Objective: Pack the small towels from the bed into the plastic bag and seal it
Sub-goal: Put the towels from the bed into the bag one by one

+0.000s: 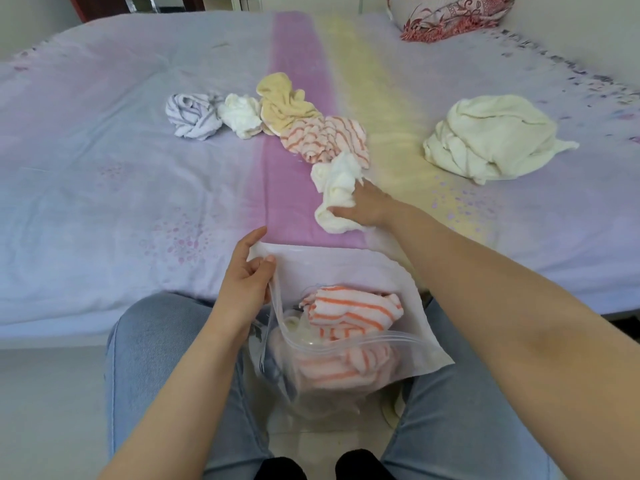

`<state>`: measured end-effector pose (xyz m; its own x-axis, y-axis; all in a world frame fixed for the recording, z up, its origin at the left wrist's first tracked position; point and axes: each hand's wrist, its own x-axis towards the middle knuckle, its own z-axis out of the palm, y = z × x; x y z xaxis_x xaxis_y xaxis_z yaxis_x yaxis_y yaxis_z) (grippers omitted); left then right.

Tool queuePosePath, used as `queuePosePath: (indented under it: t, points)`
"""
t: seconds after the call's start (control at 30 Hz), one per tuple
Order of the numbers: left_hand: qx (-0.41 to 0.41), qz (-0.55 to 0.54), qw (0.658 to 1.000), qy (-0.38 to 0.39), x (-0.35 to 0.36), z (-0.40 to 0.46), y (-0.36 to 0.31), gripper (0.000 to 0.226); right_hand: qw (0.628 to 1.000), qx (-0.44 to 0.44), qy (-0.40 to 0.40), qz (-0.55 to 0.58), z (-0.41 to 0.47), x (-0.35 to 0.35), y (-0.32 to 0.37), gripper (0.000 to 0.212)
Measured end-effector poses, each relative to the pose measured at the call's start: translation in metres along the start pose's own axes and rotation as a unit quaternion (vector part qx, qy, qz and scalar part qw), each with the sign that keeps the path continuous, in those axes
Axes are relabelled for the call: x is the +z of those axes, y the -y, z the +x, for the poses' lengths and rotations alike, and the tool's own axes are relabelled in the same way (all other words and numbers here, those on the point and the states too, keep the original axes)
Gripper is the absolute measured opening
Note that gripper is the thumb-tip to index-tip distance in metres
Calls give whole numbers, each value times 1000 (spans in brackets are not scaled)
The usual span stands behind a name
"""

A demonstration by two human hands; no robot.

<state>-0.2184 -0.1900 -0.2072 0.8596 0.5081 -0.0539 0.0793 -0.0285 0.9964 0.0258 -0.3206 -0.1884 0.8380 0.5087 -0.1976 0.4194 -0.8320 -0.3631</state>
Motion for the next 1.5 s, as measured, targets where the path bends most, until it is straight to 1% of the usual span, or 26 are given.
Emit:
queuePosePath:
  t: [0.03,0.13,0.2,0.27,0.33,0.43,0.47,0.5,0.53,0.57,0.6,0.63,0.67,0.7,0.73,0.8,0.87,0.97,1.03,1.13,1.2,1.27,1.33,1.37,1.43,1.5]
  points:
    - [-5,1,1000,-9,-3,0,0,43,1000,-6,4,15,1,5,0,108]
    - [-25,10,998,-63,-9,-2,2,49,994,-56,-49,83,-5,11,4,65]
    - [-33,12,995,-95,-11,-3,3,54,977,-71,-66,189,-20,8,5,52]
    - [-38,4,993,-112,-13,-7,4,59,939,-111,-94,312,-41,4,9,43]
    - [-40,-8,992,-124,-14,-10,3,59,911,-133,-135,367,-63,1,13,47]
    - [-31,30,991,-124,-18,-15,3,51,903,-128,-194,361,-116,-3,34,65]
    - [-25,47,991,-125,-19,-16,2,49,912,-134,-193,336,-136,-1,43,70]
    - [-20,65,990,-126,-20,-17,1,47,934,-140,-178,276,-154,3,51,68]
    - [-15,85,988,-124,-21,-17,-1,45,960,-156,-143,181,-168,7,60,64]
    - [-10,106,987,-120,-21,-17,-3,41,976,-184,-82,81,-173,15,64,60]
    - [-4,121,986,-116,-22,-18,-4,39,977,-214,10,4,-177,22,67,61]
    - [-3,121,986,-116,-22,-19,-5,41,965,-232,120,-33,-175,30,66,68]
    - [-6,116,987,-116,-23,-21,-6,44,946,-239,214,-43,-171,34,63,75]
    - [-6,115,987,-113,-25,-24,-7,46,934,-243,260,-32,-168,34,61,75]
    - [-6,116,987,-111,-27,-26,-8,48,936,-236,262,-1,-163,31,58,67]
    - [-5,114,988,-103,-30,-31,-9,49,953,-205,208,84,-153,24,52,49]
    - [0,114,989,-94,-30,-33,-10,49,961,-186,159,128,-146,27,48,45]
    - [3,116,991,-69,-24,-31,-12,48,957,-214,173,91,-147,44,54,53]
    - [4,115,992,-46,-18,-31,-13,47,949,-249,190,47,-144,60,63,52]
    - [0,112,993,-47,-10,-30,-11,46,949,-248,192,-19,-132,72,82,44]
    - [-8,97,993,-72,-11,-29,-8,46,938,-252,230,-65,-128,74,92,37]
    - [-6,83,992,-93,-16,-28,-7,48,918,-247,292,-106,-131,78,98,41]
    - [6,70,993,-97,-22,-29,-6,49,883,-248,366,-160,-133,90,95,39]
    - [14,69,993,-90,-24,-30,-6,50,860,-248,405,-185,-132,98,92,35]
    - [24,81,994,-62,-23,-35,-7,51,817,-213,482,-233,-134,110,88,41]
    - [28,87,995,-30,-20,-39,-7,53,795,-185,515,-262,-139,112,90,49]
